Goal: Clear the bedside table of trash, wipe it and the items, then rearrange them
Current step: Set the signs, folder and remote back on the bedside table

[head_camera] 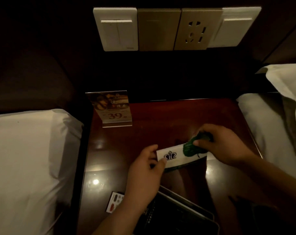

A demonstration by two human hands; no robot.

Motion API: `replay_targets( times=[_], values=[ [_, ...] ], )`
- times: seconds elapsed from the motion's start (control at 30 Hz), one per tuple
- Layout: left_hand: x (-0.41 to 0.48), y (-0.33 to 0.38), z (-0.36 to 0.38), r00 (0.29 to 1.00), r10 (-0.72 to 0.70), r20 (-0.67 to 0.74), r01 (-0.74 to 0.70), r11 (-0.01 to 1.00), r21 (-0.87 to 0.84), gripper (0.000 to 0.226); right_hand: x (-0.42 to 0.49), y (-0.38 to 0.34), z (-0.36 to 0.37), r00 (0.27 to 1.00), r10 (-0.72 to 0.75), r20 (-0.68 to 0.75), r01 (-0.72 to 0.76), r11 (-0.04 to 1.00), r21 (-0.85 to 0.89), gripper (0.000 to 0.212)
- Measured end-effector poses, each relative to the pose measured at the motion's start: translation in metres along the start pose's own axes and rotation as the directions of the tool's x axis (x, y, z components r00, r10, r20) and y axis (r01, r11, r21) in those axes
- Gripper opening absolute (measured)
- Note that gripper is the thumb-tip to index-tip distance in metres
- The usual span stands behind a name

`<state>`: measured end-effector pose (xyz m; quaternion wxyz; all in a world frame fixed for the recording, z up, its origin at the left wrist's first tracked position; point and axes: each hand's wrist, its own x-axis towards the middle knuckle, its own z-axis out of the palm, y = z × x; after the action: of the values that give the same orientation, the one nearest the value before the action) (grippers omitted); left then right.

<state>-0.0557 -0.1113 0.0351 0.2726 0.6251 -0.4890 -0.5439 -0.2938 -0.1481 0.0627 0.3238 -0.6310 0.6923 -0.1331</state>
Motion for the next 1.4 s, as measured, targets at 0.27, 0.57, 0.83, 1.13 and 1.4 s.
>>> replay_targets(
  times=[0.27,0.57,0.83,1.13,1.4],
  values=[
    [0.014,-0.003,0.001,1.000,0.004,-0.017,-0.003,0.998,0.063,0.019,-0.029,0.030,0.022,0.958,0.220,-0.183,-0.131,0.905,0.406,0.047],
    [0.044,0.007,-0.002,0.977,-0.010,-0.211,-0.011,0.995,-0.098,0.023,0.001,0.022,0.052,0.921,0.305,-0.242,-0.078,0.754,0.653,0.024],
    [0.064,0.013,0.004,0.982,-0.068,-0.177,0.030,0.977,-0.211,0.052,0.057,0.010,0.060,0.888,0.296,-0.352,-0.034,0.805,0.592,0.028],
    [0.082,0.020,0.000,0.968,-0.109,-0.228,0.019,0.930,-0.367,0.057,0.089,0.005,0.056,0.891,0.219,-0.397,0.037,0.837,0.546,0.024],
    [0.089,0.023,-0.001,0.950,-0.125,-0.287,-0.006,0.910,-0.415,0.057,0.104,-0.004,0.055,0.894,0.125,-0.431,0.092,0.889,0.449,0.029]
  ],
)
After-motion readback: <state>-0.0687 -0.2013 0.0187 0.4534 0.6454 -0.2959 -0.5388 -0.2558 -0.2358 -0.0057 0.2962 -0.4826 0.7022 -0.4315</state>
